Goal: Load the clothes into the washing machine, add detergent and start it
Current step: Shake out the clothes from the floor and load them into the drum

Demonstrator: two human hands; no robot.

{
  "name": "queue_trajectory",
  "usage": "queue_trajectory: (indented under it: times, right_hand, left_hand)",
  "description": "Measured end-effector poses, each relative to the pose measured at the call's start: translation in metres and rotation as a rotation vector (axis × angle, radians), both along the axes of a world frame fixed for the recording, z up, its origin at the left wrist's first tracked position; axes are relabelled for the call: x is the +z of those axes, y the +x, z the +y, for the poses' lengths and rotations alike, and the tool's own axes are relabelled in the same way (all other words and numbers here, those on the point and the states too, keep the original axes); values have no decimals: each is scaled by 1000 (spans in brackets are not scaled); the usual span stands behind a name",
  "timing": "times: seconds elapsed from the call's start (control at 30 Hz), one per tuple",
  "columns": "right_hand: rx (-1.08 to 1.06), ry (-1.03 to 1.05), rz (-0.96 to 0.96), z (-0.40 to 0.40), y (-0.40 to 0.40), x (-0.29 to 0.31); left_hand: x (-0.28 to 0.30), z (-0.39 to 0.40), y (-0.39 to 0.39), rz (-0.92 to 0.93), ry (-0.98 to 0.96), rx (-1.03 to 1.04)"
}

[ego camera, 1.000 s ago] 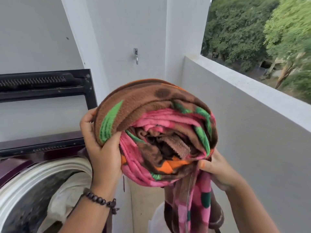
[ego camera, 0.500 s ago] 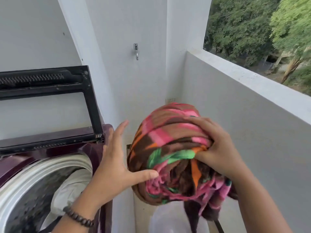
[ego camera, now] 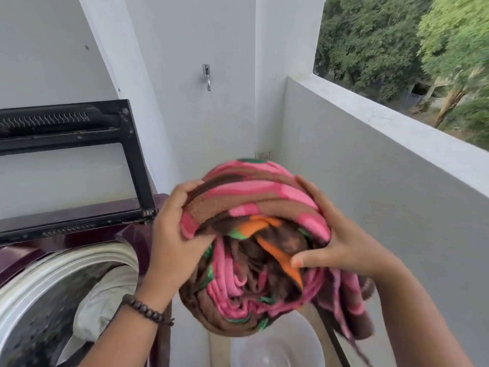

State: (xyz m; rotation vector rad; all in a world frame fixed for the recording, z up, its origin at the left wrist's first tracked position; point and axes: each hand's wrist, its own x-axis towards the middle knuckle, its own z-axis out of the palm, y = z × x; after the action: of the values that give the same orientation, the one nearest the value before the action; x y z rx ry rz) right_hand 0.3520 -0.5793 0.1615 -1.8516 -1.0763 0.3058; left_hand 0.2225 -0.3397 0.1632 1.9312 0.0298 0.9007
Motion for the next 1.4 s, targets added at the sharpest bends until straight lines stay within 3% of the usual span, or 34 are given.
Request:
queue_trajectory:
  times: [0.1,0.27,0.5,0.77,1.07,1.23,1.4]
  right_hand:
    - [22,136,444,-13,3,-17]
    - [-4,406,802,12,-18,-47]
    - [-135,630,951,45,-34,-45]
    - [-290,541,967,36,-46,-61]
    - [-98,340,812,93,-63,-84]
    - [-21,250,661,125,-81,-76]
    - [-13,90,510,167,-112,-77]
  left_hand:
    - [6,12,-2,-142,-262,45]
    - [-2,3,3,-306,-706,112]
    - [-25,0,-12,-148,-700,47]
    - [-59,-13,-63,50,-636,36]
    - [-83,23,-121,127,-737,325]
    - [-88,48,-154,239,-641,402]
    - [-105,78,-195,490,-504,531]
